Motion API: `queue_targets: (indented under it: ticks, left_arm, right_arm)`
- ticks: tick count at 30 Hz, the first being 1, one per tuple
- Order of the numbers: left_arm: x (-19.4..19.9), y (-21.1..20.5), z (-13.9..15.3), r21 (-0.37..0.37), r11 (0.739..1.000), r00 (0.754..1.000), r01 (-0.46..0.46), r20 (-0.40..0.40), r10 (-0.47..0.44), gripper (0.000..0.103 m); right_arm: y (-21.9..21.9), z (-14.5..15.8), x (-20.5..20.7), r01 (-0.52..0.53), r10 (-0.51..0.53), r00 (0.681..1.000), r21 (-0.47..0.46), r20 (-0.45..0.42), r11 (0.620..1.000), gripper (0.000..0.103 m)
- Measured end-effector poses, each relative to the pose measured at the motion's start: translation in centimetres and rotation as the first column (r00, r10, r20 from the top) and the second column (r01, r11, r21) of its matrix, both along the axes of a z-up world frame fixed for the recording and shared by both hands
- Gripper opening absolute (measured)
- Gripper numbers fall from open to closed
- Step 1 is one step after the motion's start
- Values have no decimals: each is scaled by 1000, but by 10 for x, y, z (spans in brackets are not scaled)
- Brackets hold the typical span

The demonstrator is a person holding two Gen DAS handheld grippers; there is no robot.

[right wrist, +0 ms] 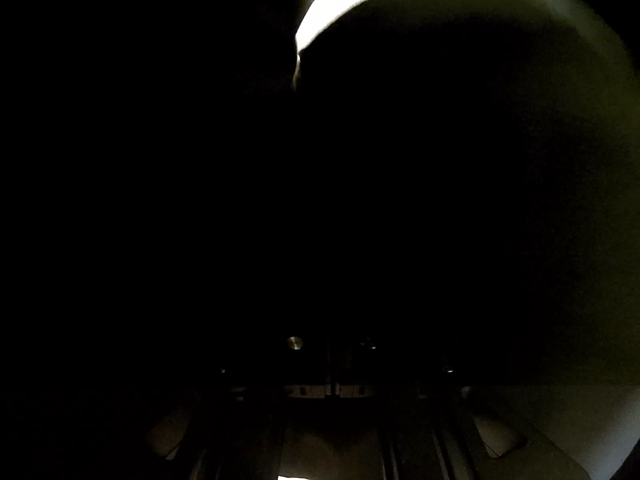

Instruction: Fold large clothes

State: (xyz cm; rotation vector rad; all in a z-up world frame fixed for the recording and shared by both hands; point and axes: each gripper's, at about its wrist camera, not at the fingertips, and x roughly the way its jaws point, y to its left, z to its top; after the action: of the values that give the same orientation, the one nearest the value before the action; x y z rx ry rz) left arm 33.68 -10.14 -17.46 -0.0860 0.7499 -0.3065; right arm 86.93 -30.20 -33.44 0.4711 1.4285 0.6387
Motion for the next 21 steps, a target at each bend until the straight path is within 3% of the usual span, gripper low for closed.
queue_targets:
  ticks: [2,5,10,12,13,14,15,16,17,18,19,21]
  left_arm:
    - [0,-13,3,14,1000,1000,11,7,-11,6]
    - [0,-39,-5,17,999,1000,29,-11,-29,6]
    - [-6,-85,-42,92,989,993,114,-54,-109,8]
    - [-6,-101,-60,94,985,985,145,-109,-135,15]
    - [-2,-109,-75,66,982,968,174,-192,-159,18]
    - [-1,-111,-84,46,981,953,191,-250,-174,28]
    - [1,-115,-97,4,976,918,216,-340,-202,41]
    - [-1,-118,-109,-57,970,873,238,-424,-239,45]
    - [-2,-119,-115,-83,965,848,248,-462,-258,48]
    - [-7,-119,-121,-100,962,823,254,-500,-269,49]
    - [-14,-116,-122,-103,960,812,259,-515,-274,49]
    - [-22,-110,-118,-98,962,814,254,-516,-268,50]
  right_arm:
    - [-24,11,14,8,-7,1000,-21,22,1000,0]
    - [-87,36,40,135,-130,989,-57,76,989,4]
    - [-198,80,58,344,-335,924,-15,185,939,12]
    - [-235,90,55,375,-362,908,-22,212,927,14]
    - [-250,92,52,386,-372,904,-26,213,922,15]
    - [-264,92,47,401,-388,899,-30,203,915,22]
    - [-280,89,38,428,-417,891,-24,180,904,37]
    - [-293,87,27,450,-444,883,0,154,893,44]
    - [-308,82,15,474,-476,871,44,119,879,55]
    - [-315,80,4,490,-495,864,72,95,869,59]
    - [-323,77,-6,501,-508,858,89,75,861,60]
    - [-331,69,-22,509,-515,856,107,37,854,60]
